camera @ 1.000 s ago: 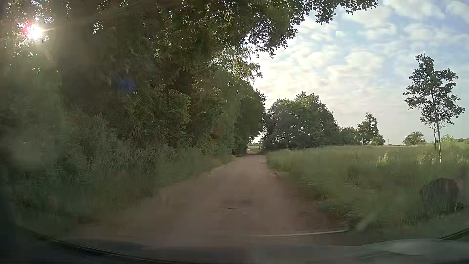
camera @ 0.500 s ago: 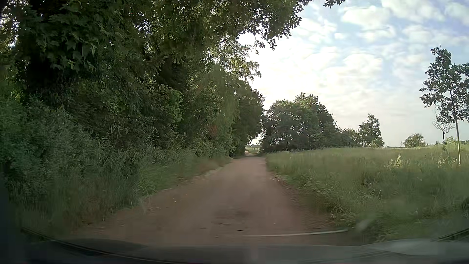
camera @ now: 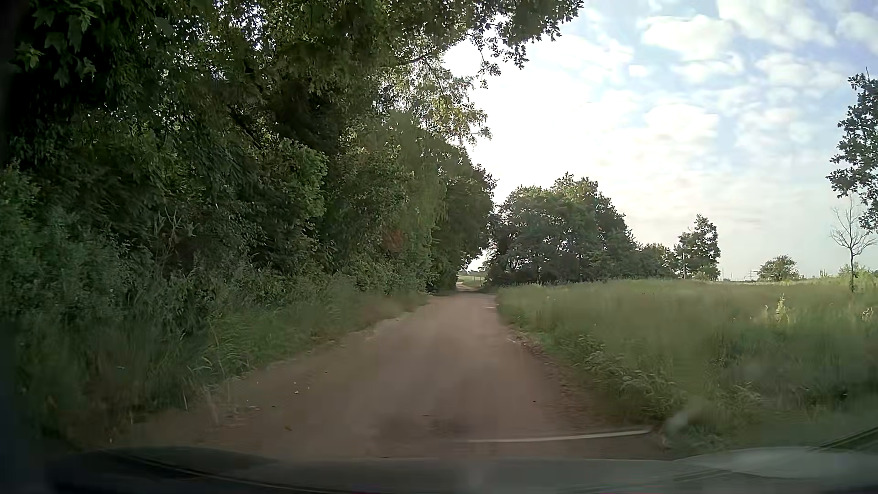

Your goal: Follow the waypoints while adhering to traffic rules and regulations

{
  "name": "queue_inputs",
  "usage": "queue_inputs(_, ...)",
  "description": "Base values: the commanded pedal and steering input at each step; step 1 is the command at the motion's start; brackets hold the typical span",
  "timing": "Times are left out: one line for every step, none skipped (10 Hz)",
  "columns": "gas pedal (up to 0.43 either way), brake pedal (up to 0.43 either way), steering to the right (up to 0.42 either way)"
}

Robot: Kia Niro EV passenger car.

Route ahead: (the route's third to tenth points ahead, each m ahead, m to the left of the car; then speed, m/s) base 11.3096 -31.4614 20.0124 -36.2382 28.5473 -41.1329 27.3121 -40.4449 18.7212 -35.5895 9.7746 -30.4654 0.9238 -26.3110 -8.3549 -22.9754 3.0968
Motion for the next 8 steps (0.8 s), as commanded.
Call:
queue_inputs(0.087, 0.03, 0.006)
queue_inputs(0.087, 0.03, 0.006)
queue_inputs(0.087, 0.03, 0.006)
queue_inputs(0.087, 0.03, 0.004)
queue_inputs(0.087, 0.03, 0.004)
queue_inputs(0.087, 0.03, 0.004)
queue_inputs(0.087, 0.03, 0.004)
queue_inputs(0.087, 0.03, 0.006)
